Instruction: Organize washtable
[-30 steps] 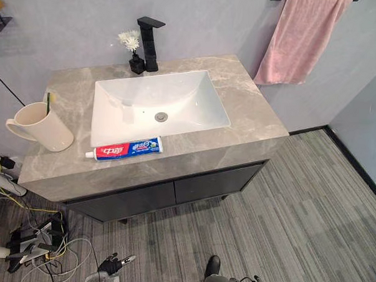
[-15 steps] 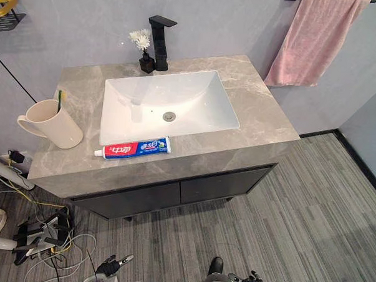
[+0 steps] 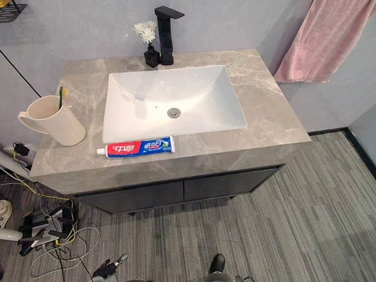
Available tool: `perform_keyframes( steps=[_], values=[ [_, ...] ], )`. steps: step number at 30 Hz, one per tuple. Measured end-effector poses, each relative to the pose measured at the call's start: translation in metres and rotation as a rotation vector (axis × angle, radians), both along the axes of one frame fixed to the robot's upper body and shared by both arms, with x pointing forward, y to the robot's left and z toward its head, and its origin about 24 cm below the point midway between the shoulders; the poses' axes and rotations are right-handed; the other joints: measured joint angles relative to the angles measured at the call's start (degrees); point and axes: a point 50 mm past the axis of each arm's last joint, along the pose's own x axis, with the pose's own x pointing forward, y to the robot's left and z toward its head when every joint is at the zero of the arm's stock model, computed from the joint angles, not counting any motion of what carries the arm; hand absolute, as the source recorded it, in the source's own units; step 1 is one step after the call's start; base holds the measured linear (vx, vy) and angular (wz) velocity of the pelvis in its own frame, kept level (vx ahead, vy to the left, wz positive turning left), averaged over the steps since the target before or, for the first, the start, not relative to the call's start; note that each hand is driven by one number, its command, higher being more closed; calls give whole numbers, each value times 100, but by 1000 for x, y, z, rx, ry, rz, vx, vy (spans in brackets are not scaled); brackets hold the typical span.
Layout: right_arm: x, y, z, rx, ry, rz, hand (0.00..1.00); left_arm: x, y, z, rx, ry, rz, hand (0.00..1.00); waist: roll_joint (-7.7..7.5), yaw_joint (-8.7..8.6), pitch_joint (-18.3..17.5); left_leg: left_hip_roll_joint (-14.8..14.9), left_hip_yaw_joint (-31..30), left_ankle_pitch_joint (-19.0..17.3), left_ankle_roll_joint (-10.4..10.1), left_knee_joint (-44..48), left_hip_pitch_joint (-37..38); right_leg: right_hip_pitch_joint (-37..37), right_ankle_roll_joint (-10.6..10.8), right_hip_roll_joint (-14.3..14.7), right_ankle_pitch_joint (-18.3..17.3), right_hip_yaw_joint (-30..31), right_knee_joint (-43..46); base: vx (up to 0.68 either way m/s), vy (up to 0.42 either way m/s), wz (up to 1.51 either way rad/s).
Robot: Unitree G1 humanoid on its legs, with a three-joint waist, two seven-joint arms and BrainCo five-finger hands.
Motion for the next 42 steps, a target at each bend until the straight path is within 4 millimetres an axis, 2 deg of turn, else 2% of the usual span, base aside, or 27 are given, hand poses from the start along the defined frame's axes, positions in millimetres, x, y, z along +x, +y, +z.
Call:
perform_keyframes(
  steps=[5,8,10,11,12,13,15,17,20,22,23,25,26,27,29,30,31,32,35,37,39,41,42],
  values=[
    [-1,0,0,1,0,-9,0,-5,4,-1,-10,4,88,0,3,13,-4,-2,0,1,-2,3,6,7,0,-1,0,6,0,-27,-11,0],
    [-2,-2,0,0,-3,-36,0,-17,28,1,-4,-14,387,0,11,24,-20,-2,-4,17,-8,3,3,6,-2,-1,-2,7,0,-44,-21,0],
    [-4,-6,1,-7,-5,-52,0,-32,70,11,66,-64,676,0,16,47,-30,0,-13,47,-11,-11,-7,-3,-2,0,-5,5,0,-48,-24,2],
    [-4,-7,1,-8,-6,-53,0,-36,85,16,93,-86,749,0,21,63,-39,1,-15,59,-14,-25,-9,-10,-3,2,-6,5,0,-48,-27,2],
    [-7,-9,2,-13,-5,-57,0,-46,114,27,156,-127,885,0,45,104,-101,2,-17,78,-14,-53,-42,-52,-4,6,-6,6,1,-38,-23,1],
    [-9,-10,2,-15,-3,-58,0,-50,129,34,191,-152,943,0,42,128,-169,3,-20,84,-15,-53,-83,-93,-4,7,-6,6,1,-31,-26,2],
    [-14,-13,3,-25,1,-64,0,-68,189,70,346,-261,1137,0,99,179,-256,11,-33,90,-15,-53,-96,-98,-3,15,-5,2,4,0,0,0],
    [-20,-14,3,-32,14,-60,0,-79,231,108,480,-364,1241,0,136,261,-394,11,-37,90,-15,-57,-103,-98,-3,14,-5,-3,-1,0,0,0],
    [-23,-11,2,-26,25,-34,0,-84,264,147,614,-459,1282,0,181,306,-526,19,-51,90,-16,-57,-112,-95,-3,15,-5,-19,-2,-6,-1,3],
    [-21,-6,1,-13,22,-20,0,-72,287,185,719,-554,1248,0,173,336,-644,27,-117,123,-44,-59,-156,-92,-4,13,-5,-73,-2,-23,-10,15],
    [-20,-4,1,-8,18,-6,0,-66,292,196,743,-586,1236,0,157,339,-654,31,-135,138,-45,-60,-164,-84,-4,12,-5,-98,-2,-49,-25,18],
    [-17,-1,1,3,1,23,0,-44,311,245,867,-694,1151,0,105,366,-685,42,-158,179,-47,-62,-204,-83,-6,13,-6,-153,-2,-60,-27,13],
    [-16,-1,1,3,-2,23,0,-36,315,260,907,-723,1113,0,100,394,-688,44,-168,185,-47,-61,-210,-84,-7,13,-6,-158,-3,-59,-18,8],
    [-17,-1,2,3,-9,24,0,-16,320,292,983,-795,1020,0,94,470,-691,45,-186,196,-47,-55,-223,-85,-9,14,-4,-163,-3,-59,-17,9],
    [-17,1,2,15,-20,29,0,13,320,354,1129,-939,851,0,53,475,-725,43,-269,227,-50,-50,-276,-92,-10,8,-4,-210,-3,-47,-11,16],
    [-17,2,2,21,-22,32,0,32,312,399,1241,-1042,720,0,24,476,-753,43,-302,245,-58,-53,-296,-92,-10,7,-3,-236,-3,-47,-6,15],
    [-18,2,2,30,-28,37,0,60,290,455,1378,-1195,539,0,33,488,-827,37,-311,256,-54,-54,-324,-110,-13,0,-1,-242,-3,-35,5,8],
    [-20,1,2,32,-28,37,0,78,268,488,1454,-1305,409,0,72,481,-944,29,-310,257,-52,-55,-373,-158,-16,-7,2,-238,-2,0,0,0],
    [-20,-3,3,35,-37,47,0,107,232,520,1502,-1462,210,0,141,455,-1052,29,-312,274,-55,-59,-396,-197,-28,-2,11,-223,-2,1,3,-1],
    [-20,-4,3,41,-44,50,0,122,217,524,1494,-1497,112,0,202,449,-1046,29,-319,285,-54,-61,-402,-204,-32,-2,14,-221,-2,0,0,0],
    [-20,-6,3,42,-46,51,0,149,184,531,1472,-1557,-96,0,228,441,-1036,26,-368,324,-41,-74,-425,-203,-37,-6,17,-259,-2,-21,-1,9],
    [-19,-5,3,44,-49,52,0,164,159,531,1461,-1586,-255,0,226,411,-1037,26,-423,337,-37,-76,-458,-205,-38,-9,17,-301,-2,-24,-1,13],
    [-17,-4,3,49,-51,52,0,175,137,529,1447,-1606,-401,0,228,385,-1035,15,-450,360,-28,-88,-468,-205,-41,-20,19,-324,-2,-26,4,13]
  ],
)
